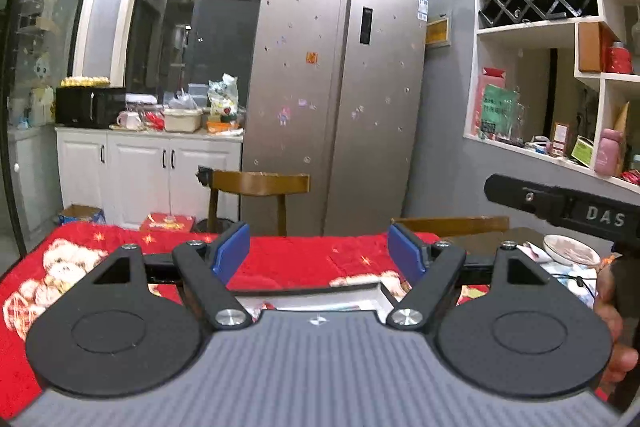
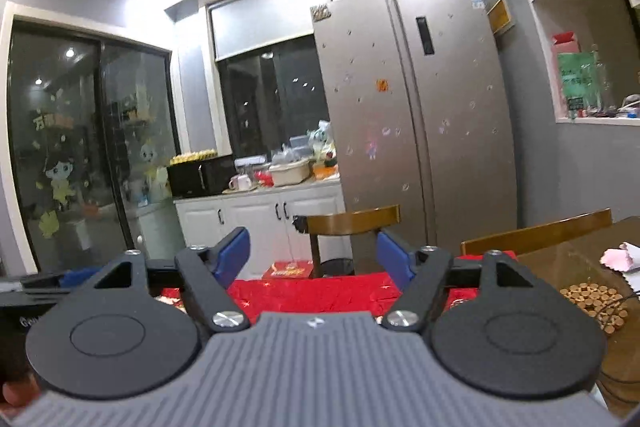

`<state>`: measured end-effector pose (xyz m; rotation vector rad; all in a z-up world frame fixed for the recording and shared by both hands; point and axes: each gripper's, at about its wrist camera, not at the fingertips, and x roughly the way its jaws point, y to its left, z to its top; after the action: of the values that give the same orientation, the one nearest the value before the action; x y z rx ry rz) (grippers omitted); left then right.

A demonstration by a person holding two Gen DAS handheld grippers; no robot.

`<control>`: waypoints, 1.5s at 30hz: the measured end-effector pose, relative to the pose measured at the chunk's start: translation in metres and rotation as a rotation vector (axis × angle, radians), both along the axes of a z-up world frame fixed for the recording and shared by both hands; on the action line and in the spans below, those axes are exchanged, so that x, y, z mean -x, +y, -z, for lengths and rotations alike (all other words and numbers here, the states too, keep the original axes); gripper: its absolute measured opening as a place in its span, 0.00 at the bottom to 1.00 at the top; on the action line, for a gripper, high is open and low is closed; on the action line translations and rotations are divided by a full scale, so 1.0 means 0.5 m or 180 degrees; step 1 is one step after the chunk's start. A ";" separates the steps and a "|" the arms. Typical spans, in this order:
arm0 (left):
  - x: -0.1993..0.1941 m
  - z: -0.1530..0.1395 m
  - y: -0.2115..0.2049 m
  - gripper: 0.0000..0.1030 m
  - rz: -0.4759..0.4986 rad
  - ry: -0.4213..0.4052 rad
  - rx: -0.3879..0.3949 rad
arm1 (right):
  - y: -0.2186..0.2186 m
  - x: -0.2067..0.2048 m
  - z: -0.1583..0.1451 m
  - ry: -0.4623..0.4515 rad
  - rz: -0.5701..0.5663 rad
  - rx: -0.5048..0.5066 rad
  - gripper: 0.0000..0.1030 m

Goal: Organize objects
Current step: 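Lower both blue binder clips into the box and open both tools, then grasp the brown scrunchie with left tool while right tool grasps the cream scrunchie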

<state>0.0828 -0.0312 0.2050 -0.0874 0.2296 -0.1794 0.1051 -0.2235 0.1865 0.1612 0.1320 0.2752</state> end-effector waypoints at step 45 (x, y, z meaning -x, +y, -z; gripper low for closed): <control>-0.086 0.401 -0.011 0.22 -0.0019 0.1231 -0.0486 | 0.003 -0.041 0.374 0.1546 -0.0081 -0.0030 0.29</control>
<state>0.1256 -0.0367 0.0045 0.0303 0.6272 -0.1374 0.1255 -0.2218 -0.0007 0.2339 0.6146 0.2581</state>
